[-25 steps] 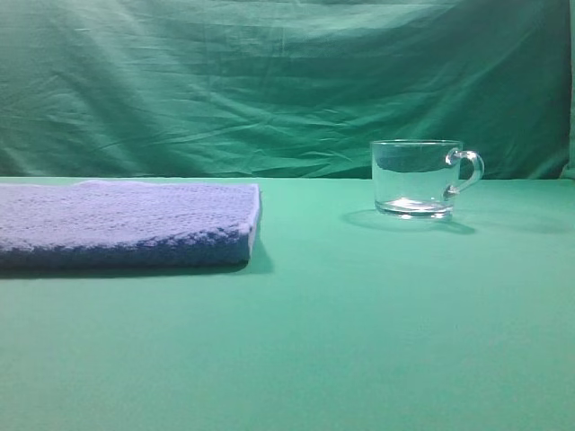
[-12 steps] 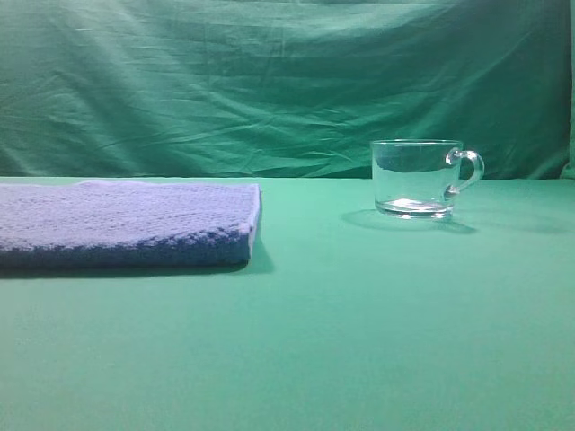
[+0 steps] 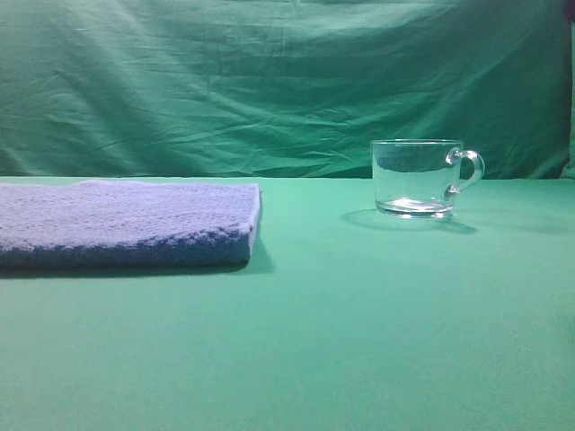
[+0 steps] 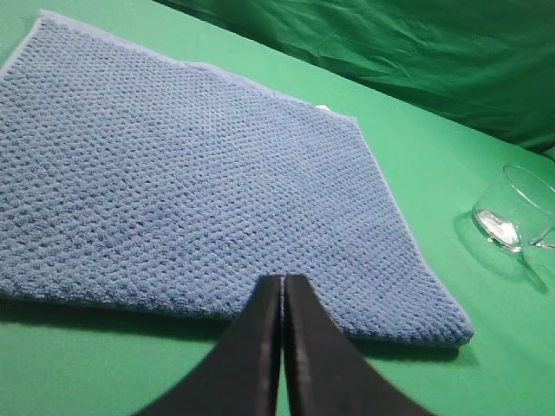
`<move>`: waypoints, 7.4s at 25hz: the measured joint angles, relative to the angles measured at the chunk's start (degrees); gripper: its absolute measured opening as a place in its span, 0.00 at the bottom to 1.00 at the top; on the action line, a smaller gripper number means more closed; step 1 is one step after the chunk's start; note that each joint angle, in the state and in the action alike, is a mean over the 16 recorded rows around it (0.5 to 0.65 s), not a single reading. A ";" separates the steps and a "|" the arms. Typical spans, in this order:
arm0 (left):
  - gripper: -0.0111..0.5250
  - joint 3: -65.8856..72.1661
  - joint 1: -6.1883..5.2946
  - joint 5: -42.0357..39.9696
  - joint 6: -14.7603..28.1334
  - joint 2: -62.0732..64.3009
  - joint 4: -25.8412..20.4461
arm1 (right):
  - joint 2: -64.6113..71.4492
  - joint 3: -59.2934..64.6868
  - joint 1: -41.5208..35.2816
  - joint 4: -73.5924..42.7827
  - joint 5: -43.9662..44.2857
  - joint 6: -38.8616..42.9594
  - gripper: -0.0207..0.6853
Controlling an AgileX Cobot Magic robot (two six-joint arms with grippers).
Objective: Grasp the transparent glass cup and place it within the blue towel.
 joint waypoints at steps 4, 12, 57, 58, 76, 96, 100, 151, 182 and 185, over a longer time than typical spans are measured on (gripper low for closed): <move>0.02 0.00 0.00 0.00 0.00 0.00 0.00 | 7.14 -5.69 0.28 0.00 3.34 -1.80 0.94; 0.02 0.00 0.00 0.00 0.00 0.00 0.00 | 20.59 -16.58 0.30 0.00 7.34 -6.37 0.93; 0.02 0.00 0.00 0.00 -0.01 0.00 0.00 | 41.08 -52.82 20.80 6.02 12.62 -10.72 0.16; 0.02 0.00 0.00 0.00 -0.01 0.00 0.00 | 42.22 -53.85 21.68 6.45 12.40 -10.81 0.16; 0.02 0.00 0.00 0.00 -0.10 0.00 0.00 | 51.49 -63.19 25.30 11.68 10.63 -13.12 0.55; 0.02 0.00 0.00 -0.11 -0.10 0.00 0.00 | 30.74 -61.81 25.20 0.15 25.41 3.29 0.15; 0.02 0.00 0.00 -0.33 -0.10 0.00 0.00 | 21.26 -51.84 25.15 -1.15 22.29 4.96 0.10; 0.02 0.00 0.00 -1.07 -0.10 0.00 0.00 | -58.91 22.99 9.93 -4.14 -6.11 12.72 0.10; 0.02 0.00 0.00 -0.94 -0.10 0.00 0.00 | -87.31 62.65 -16.25 -2.44 -24.51 14.15 0.10; 0.02 0.00 0.00 -0.92 -0.10 0.00 0.00 | -87.31 62.65 -16.25 -2.43 -23.72 14.15 0.10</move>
